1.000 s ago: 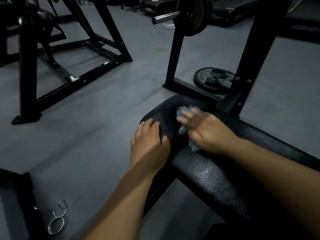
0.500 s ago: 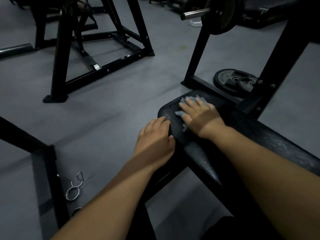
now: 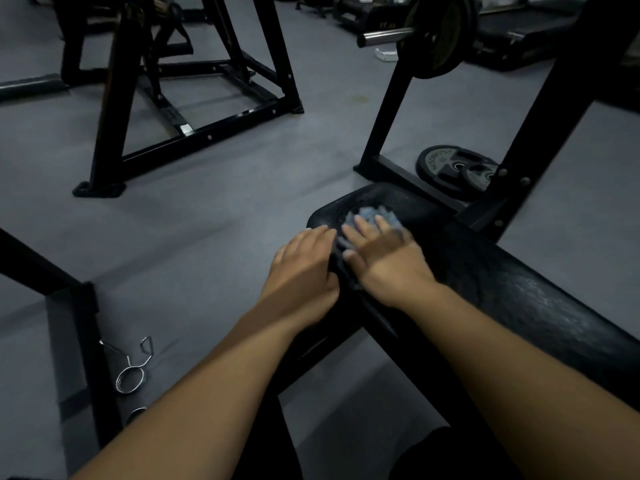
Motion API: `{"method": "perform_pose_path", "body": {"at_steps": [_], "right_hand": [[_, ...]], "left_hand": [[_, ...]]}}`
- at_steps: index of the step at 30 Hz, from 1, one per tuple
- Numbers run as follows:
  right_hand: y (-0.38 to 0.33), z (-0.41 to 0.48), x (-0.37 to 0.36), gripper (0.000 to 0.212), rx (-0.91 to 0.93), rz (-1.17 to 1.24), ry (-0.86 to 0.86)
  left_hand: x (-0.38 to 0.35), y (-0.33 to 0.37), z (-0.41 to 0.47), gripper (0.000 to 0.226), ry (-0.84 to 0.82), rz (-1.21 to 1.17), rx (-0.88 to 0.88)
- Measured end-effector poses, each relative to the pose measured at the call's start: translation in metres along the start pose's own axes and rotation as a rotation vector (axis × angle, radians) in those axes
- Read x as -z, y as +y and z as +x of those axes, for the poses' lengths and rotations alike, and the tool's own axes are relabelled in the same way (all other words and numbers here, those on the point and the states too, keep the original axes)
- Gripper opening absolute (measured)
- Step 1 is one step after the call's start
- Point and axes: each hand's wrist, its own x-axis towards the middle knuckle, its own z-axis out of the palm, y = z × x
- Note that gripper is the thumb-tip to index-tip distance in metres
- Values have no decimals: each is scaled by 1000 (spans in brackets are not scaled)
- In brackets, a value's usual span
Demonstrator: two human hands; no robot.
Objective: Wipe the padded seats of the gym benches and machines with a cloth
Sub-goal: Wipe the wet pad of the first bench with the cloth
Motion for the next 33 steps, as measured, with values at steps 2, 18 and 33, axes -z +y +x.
{"method": "perform_pose_path", "body": {"at_steps": [2, 18, 33], "right_hand": [[-7, -36, 3, 70, 119, 59, -7], [28, -68, 0, 74, -220, 153, -16], [54, -38, -1, 57, -356, 176, 89]], "left_hand": [[-1, 4, 1, 72, -35, -36, -7], [-24, 30, 3, 65, -51, 32, -240], [-35, 55, 4, 61, -60, 39, -332]]}}
